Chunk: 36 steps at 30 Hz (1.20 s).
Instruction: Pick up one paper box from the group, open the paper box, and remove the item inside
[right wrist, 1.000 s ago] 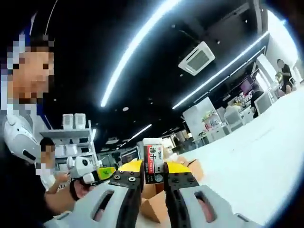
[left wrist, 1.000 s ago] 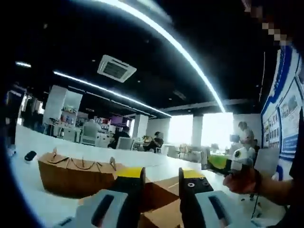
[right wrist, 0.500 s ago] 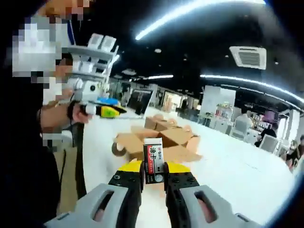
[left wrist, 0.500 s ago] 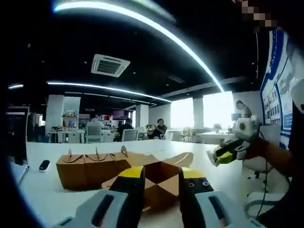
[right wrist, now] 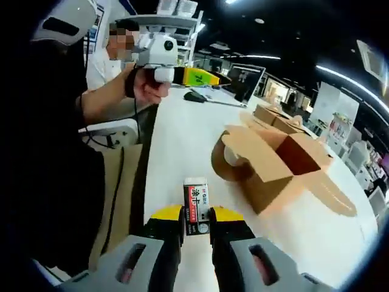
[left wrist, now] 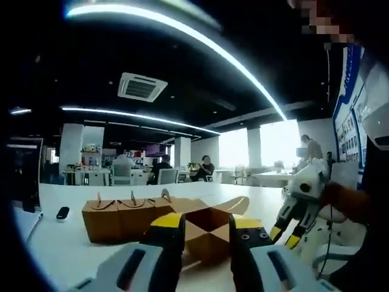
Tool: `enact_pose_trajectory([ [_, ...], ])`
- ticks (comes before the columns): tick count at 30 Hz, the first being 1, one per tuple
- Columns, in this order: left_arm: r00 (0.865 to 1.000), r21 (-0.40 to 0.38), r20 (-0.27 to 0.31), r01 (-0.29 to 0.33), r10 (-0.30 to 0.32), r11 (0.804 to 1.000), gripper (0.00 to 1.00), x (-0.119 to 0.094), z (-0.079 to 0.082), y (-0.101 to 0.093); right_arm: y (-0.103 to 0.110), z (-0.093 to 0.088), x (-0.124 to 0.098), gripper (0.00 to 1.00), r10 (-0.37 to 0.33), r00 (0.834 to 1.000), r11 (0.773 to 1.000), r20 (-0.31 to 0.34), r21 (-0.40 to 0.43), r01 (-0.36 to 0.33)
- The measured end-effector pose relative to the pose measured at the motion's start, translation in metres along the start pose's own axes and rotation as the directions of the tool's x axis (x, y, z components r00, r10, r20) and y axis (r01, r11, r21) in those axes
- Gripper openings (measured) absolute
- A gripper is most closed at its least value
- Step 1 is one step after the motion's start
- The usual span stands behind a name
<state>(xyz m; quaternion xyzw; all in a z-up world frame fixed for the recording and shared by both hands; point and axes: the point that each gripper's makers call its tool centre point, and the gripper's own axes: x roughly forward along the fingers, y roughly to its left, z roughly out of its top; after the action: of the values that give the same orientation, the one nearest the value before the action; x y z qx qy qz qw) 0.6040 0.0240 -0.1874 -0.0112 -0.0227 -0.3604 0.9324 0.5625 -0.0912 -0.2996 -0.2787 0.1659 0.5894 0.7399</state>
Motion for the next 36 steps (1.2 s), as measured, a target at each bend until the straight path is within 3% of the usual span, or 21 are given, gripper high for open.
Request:
enact_pose_trajectory([
  [5, 0.997, 0.058, -0.059, -0.048, 0.052, 0.997, 0.31, -0.009, -0.008, 0.014, 0.005, 0.004, 0.012, 0.18, 0.074, 0.997, 0.997, -0.022, 0.011, -0.073],
  [9, 0.996, 0.043, -0.049, -0.078, 0.080, 0.996, 0.31, -0.017, -0.006, 0.022, 0.004, 0.002, 0.016, 0.18, 0.086, 0.996, 0.996, -0.037, 0.022, -0.085],
  [16, 0.994, 0.030, -0.068, -0.079, 0.081, 0.996, 0.31, -0.015, -0.016, 0.020, 0.004, 0.000, 0.018, 0.19, 0.093, 0.995, 0.996, -0.048, 0.010, -0.092],
  [18, 0.995, 0.030, -0.068, -0.068, 0.070, 0.997, 0.31, -0.014, -0.016, 0.017, 0.004, -0.003, 0.017, 0.26, 0.091, 0.994, 0.996, -0.053, 0.008, -0.090],
  [19, 0.996, 0.030, -0.070, -0.059, 0.061, 0.998, 0.31, -0.013, -0.016, 0.015, 0.001, -0.003, 0.016, 0.36, 0.075, 0.996, 0.997, -0.039, 0.011, -0.075],
  [20, 0.996, 0.032, -0.072, -0.054, 0.056, 0.998, 0.31, -0.012, -0.017, 0.014, 0.001, -0.001, 0.016, 0.40, 0.068, 0.997, 0.998, -0.029, 0.020, -0.067],
  [27, 0.995, 0.022, -0.089, -0.047, 0.048, 0.999, 0.31, -0.004, -0.024, 0.012, 0.000, 0.005, -0.006, 0.37, 0.047, 0.997, 0.997, 0.060, 0.063, -0.051],
  [31, 0.995, 0.018, -0.096, -0.031, 0.032, 0.999, 0.31, -0.001, -0.026, 0.008, -0.006, 0.000, -0.038, 0.36, 0.030, 0.995, 0.998, 0.093, 0.047, -0.035],
  [33, 0.995, 0.017, -0.100, -0.023, 0.024, 1.000, 0.31, 0.001, -0.026, 0.007, -0.014, 0.009, -0.057, 0.36, 0.000, 0.984, 0.998, 0.178, 0.063, -0.012],
  [36, 0.994, 0.018, -0.110, -0.012, 0.014, 1.000, 0.31, 0.004, -0.028, 0.006, -0.029, 0.021, -0.086, 0.35, -0.061, 0.947, 0.992, 0.317, 0.123, 0.023],
])
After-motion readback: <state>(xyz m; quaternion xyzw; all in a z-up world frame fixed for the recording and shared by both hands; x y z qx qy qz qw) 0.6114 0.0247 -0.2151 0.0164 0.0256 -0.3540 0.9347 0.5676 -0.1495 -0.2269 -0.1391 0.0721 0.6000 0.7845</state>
